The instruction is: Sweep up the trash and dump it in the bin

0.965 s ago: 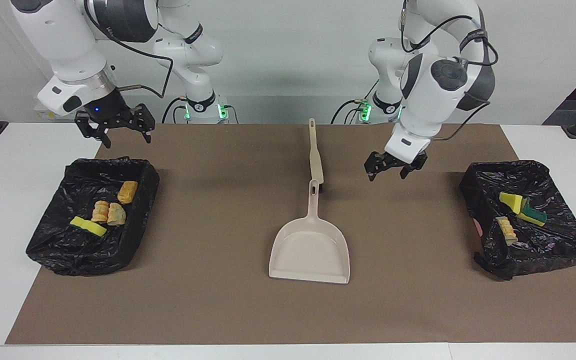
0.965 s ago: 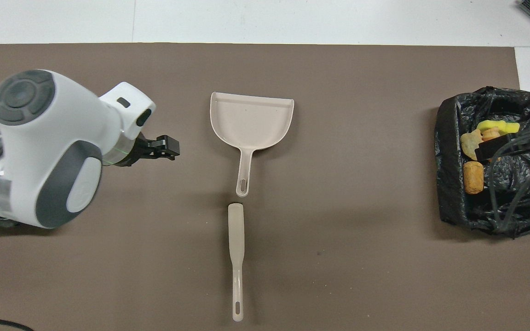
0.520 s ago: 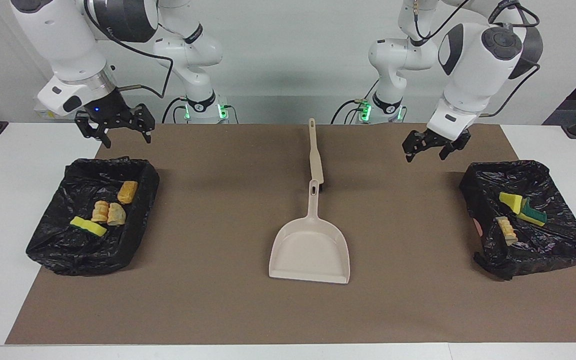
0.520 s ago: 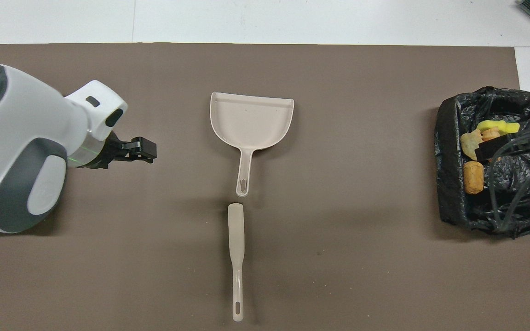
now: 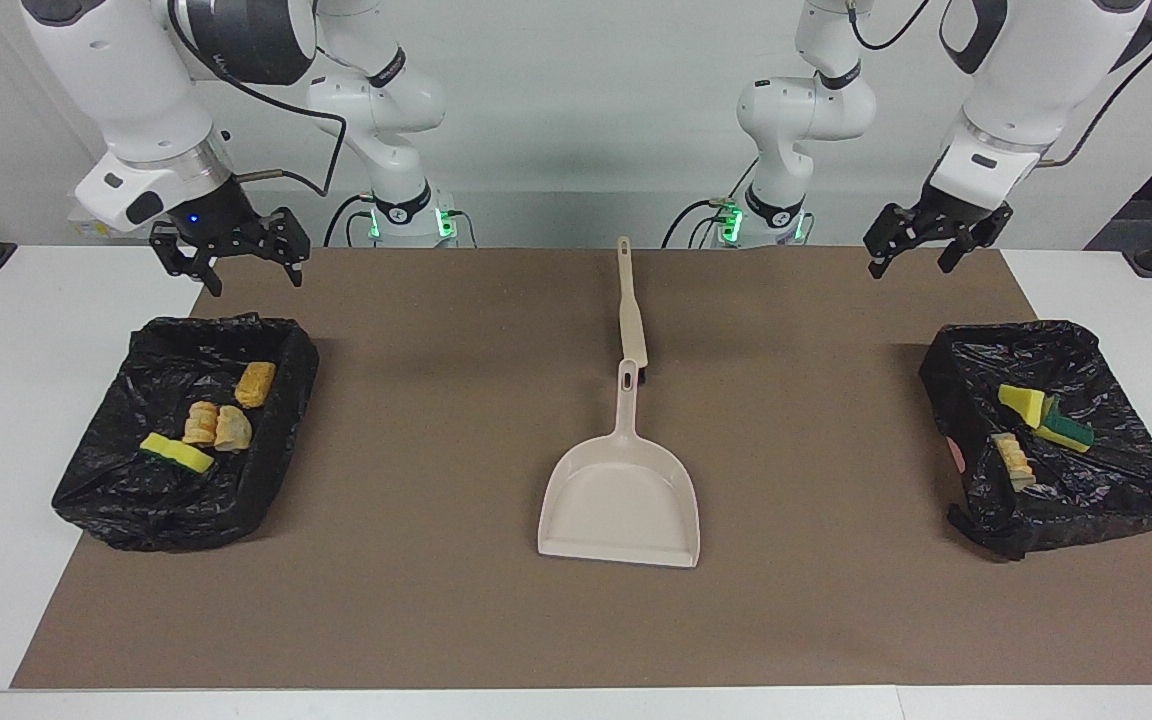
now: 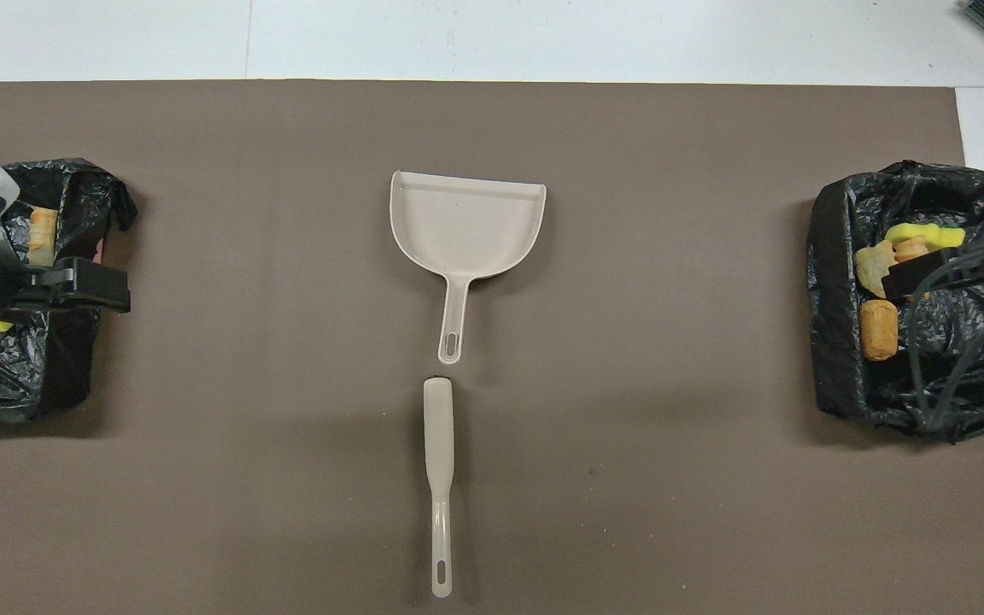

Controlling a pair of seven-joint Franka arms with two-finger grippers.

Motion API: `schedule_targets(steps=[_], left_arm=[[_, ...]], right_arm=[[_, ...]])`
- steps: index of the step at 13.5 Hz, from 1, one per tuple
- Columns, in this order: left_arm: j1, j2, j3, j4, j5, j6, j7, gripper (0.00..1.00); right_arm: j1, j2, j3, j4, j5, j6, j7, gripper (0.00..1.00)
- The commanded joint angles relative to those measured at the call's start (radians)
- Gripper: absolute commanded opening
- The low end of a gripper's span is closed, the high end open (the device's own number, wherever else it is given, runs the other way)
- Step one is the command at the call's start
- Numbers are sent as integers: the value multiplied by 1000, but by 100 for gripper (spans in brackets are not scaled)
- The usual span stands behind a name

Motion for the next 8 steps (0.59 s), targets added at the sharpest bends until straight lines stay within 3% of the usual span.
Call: schedule_targets(steps=[1,8], left_arm=[[14,-12,-7,28,15,-46,16,100],[23,-20,-9,26,16,-36,12,100]], right_arm=[[-6,-13,5,-8,18,-1,13,100],[-6,-13,3,-8,18,-1,13,100]])
